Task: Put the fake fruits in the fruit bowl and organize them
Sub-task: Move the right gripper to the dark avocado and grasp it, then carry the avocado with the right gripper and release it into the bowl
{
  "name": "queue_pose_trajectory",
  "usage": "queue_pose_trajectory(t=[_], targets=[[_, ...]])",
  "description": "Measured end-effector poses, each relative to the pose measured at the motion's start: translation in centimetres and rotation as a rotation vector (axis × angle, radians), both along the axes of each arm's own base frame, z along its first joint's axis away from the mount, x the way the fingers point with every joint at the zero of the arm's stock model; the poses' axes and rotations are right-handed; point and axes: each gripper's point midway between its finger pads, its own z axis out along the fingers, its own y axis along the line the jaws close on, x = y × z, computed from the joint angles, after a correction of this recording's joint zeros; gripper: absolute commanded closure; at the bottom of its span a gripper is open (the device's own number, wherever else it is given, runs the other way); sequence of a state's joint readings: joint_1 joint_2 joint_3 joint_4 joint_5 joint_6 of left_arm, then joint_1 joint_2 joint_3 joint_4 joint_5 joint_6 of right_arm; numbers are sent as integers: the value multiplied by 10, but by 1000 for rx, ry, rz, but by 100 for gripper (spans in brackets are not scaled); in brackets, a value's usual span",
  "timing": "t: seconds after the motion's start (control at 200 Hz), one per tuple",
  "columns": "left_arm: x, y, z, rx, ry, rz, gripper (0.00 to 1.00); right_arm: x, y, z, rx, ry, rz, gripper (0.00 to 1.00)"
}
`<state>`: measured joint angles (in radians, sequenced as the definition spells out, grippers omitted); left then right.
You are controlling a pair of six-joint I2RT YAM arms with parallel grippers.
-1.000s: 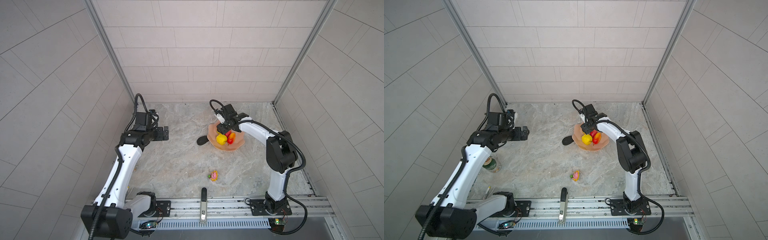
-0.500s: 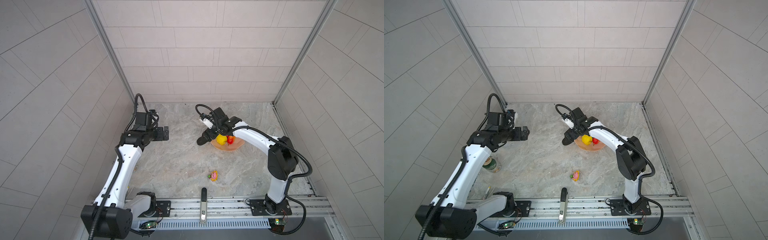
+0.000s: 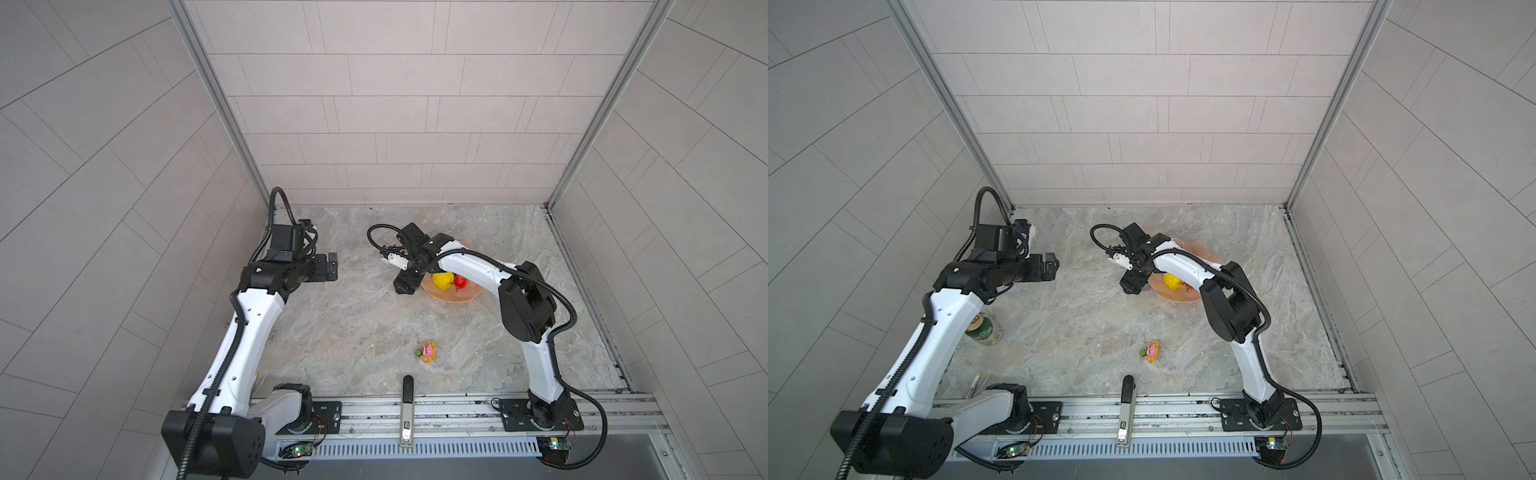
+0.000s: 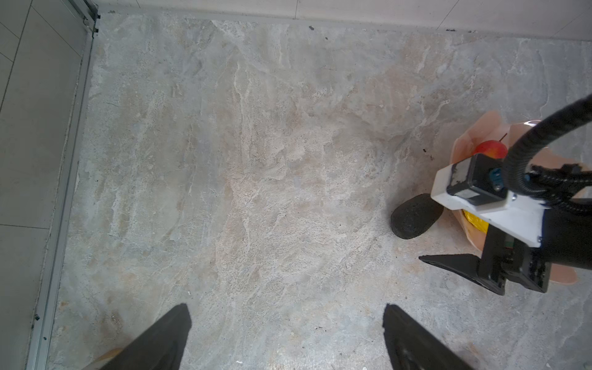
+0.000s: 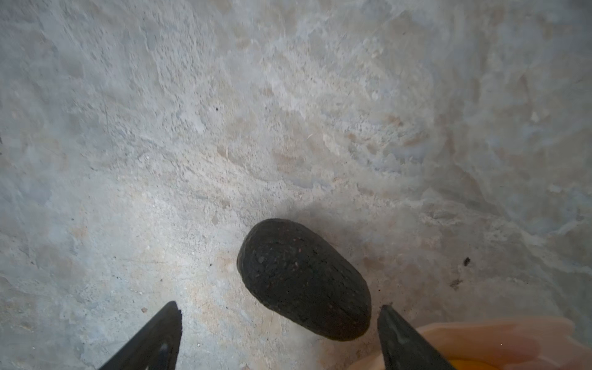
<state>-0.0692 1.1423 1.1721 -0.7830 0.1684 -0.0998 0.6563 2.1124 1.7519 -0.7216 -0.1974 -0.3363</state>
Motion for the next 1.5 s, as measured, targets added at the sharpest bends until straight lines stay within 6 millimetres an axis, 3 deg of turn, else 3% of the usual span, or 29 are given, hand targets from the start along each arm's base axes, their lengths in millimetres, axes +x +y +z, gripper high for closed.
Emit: queue_pose_trajectory(t=[0.295, 0.41, 0.566, 0.866, 0.996, 1.196, 1.296, 1.386, 1.496], targets=[[0, 0, 0, 0, 0, 0, 0, 14, 2, -19, -115, -32, 27, 24], [0, 0, 0, 1, 0, 0, 0, 15, 0, -32, -151, -28, 26, 34], [0, 0, 0, 1, 0, 0, 0, 18, -1, -31, -154, -36, 7, 64], [0, 0, 0, 1, 0, 1, 0, 17, 7, -23, -121, -41, 2, 76], [0, 0, 0, 1, 0, 1, 0, 8, 4, -5, -63, -33, -40, 77], [0, 0, 0, 1, 0, 1, 0, 7, -15, 60, 113, -77, -189, 77], [0, 0, 0, 1, 0, 1, 0, 9, -29, 82, 154, -106, -265, 77], [0, 0, 0, 0, 0, 0, 0, 9, -36, 82, 162, -111, -310, 77], [0, 0, 0, 0, 0, 0, 0, 1, -45, 62, 130, -74, -348, 77]])
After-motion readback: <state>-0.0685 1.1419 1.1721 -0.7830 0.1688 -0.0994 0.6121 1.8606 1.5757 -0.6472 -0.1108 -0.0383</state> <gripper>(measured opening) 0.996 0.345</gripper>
